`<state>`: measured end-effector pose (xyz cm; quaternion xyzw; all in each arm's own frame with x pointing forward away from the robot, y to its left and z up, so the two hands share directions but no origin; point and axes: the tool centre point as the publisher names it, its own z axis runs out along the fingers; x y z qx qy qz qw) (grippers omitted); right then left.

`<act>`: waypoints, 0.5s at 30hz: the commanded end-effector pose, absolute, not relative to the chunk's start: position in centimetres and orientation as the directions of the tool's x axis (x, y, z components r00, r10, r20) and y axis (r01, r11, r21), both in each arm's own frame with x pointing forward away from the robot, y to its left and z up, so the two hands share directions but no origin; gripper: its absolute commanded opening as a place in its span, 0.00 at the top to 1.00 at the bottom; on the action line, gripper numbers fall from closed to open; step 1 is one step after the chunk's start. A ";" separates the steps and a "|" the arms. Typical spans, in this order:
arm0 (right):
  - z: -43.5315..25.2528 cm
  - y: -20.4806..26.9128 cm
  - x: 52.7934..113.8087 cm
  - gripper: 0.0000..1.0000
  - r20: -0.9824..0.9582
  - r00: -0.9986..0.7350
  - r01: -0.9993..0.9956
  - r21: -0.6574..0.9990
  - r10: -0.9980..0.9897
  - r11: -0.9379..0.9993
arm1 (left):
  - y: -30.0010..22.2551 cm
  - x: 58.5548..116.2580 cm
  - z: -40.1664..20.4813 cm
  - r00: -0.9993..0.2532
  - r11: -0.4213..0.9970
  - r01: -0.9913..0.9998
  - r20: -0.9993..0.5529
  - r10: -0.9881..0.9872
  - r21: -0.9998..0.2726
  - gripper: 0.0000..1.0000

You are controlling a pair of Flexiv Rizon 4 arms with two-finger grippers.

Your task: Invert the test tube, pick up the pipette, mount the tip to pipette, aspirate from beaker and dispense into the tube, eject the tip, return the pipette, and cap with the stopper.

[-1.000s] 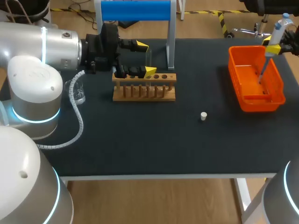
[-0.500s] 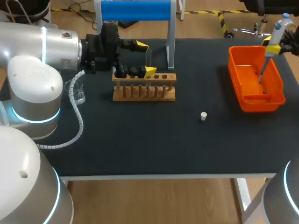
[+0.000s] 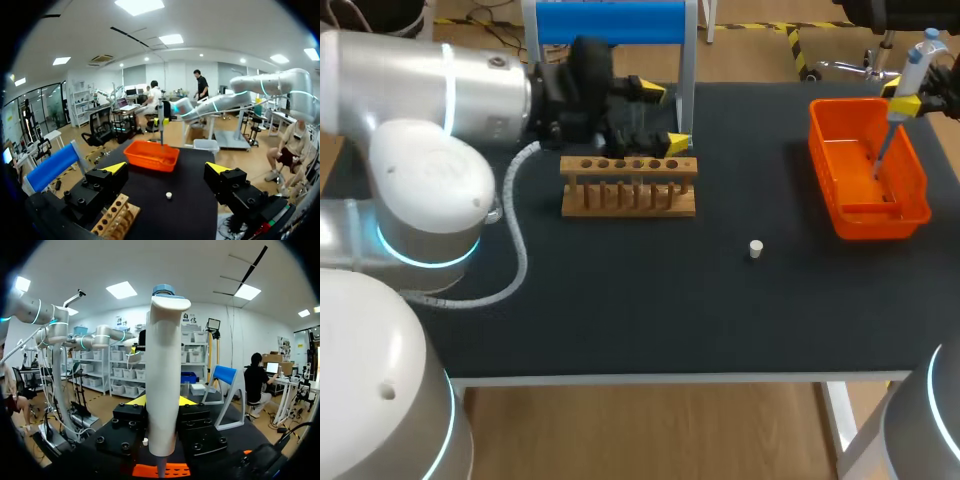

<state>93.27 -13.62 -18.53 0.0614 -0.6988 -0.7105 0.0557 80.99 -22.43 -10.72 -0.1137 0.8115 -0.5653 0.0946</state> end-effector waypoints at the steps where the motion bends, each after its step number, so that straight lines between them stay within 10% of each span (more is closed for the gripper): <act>1: -18.6 -13.9 93.5 1.00 -0.009 -0.985 -0.006 1.000 -0.173 -0.017 | -27.2 82.7 -10.6 -0.955 0.376 -0.091 -0.026 -0.297 -0.922 0.00; 15: -18.6 -13.9 93.5 1.00 -0.009 -0.985 -0.006 1.000 -0.173 -0.017 | -35.4 85.5 -9.9 -0.969 0.389 -0.070 -0.030 -0.244 -0.919 0.00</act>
